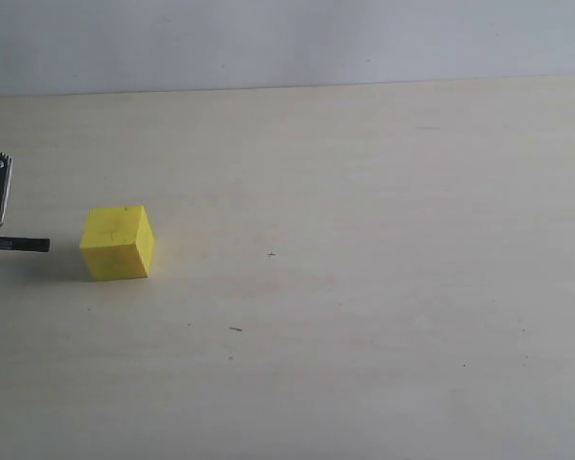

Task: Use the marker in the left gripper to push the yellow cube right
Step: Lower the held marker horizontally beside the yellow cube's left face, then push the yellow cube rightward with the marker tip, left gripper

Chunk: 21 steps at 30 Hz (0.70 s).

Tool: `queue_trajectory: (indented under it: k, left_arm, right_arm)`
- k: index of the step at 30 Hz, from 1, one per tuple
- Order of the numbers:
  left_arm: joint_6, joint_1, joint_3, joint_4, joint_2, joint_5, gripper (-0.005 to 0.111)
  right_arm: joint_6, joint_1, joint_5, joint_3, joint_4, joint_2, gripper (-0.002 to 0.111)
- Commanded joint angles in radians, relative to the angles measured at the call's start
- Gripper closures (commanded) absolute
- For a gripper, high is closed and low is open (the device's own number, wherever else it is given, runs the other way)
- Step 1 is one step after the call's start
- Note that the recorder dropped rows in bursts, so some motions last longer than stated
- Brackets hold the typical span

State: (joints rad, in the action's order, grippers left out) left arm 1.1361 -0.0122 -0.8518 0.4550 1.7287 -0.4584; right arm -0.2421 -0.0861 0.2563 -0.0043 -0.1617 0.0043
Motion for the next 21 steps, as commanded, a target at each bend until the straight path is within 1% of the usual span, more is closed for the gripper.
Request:
queue_trajectory:
  k: [1, 3, 4, 6, 8, 10, 13, 17, 20, 21]
  left_arm:
    - [0.042, -0.069, 0.003, -0.072, 0.031, 0.056, 0.107]
    - [0.033, -0.118, 0.003, -0.077, 0.048, 0.074, 0.107]
    - [0.024, -0.161, 0.003, -0.104, 0.06, 0.088, 0.107]
    - [0.013, -0.22, -0.008, -0.153, 0.068, 0.111, 0.107]
    - [0.005, -0.252, -0.032, -0.155, 0.069, 0.077, 0.107]
    - [-0.023, -0.254, -0.051, -0.155, 0.06, 0.03, 0.107]
    - [-0.041, -0.226, -0.055, -0.151, 0.051, -0.028, 0.107]
    - [-0.045, -0.214, -0.055, -0.157, 0.051, -0.05, 0.107]
    - [-0.045, -0.247, -0.055, -0.207, 0.051, -0.028, 0.107]
    - [-0.045, -0.271, -0.055, -0.229, 0.051, -0.009, 0.107]
  right_arm:
    - [0.005, 0.006, -0.015, 0.004, 0.003, -0.004, 0.108]
    - [0.005, 0.006, -0.015, 0.004, 0.003, -0.004, 0.108]
    - [0.005, 0.006, -0.015, 0.004, 0.003, -0.004, 0.108]
    - [0.005, 0.006, -0.015, 0.004, 0.003, -0.004, 0.108]
    - [0.005, 0.006, -0.015, 0.004, 0.003, -0.004, 0.108]
    - [0.005, 0.006, -0.015, 0.004, 0.003, -0.004, 0.108]
    - [0.005, 0.006, -0.015, 0.004, 0.003, -0.004, 0.108]
    - [0.005, 0.006, -0.015, 0.004, 0.003, -0.004, 0.108]
    - [0.005, 0.006, -0.015, 0.004, 0.003, -0.004, 0.108]
    - [0.005, 0.006, -0.015, 0.004, 0.003, -0.004, 0.108]
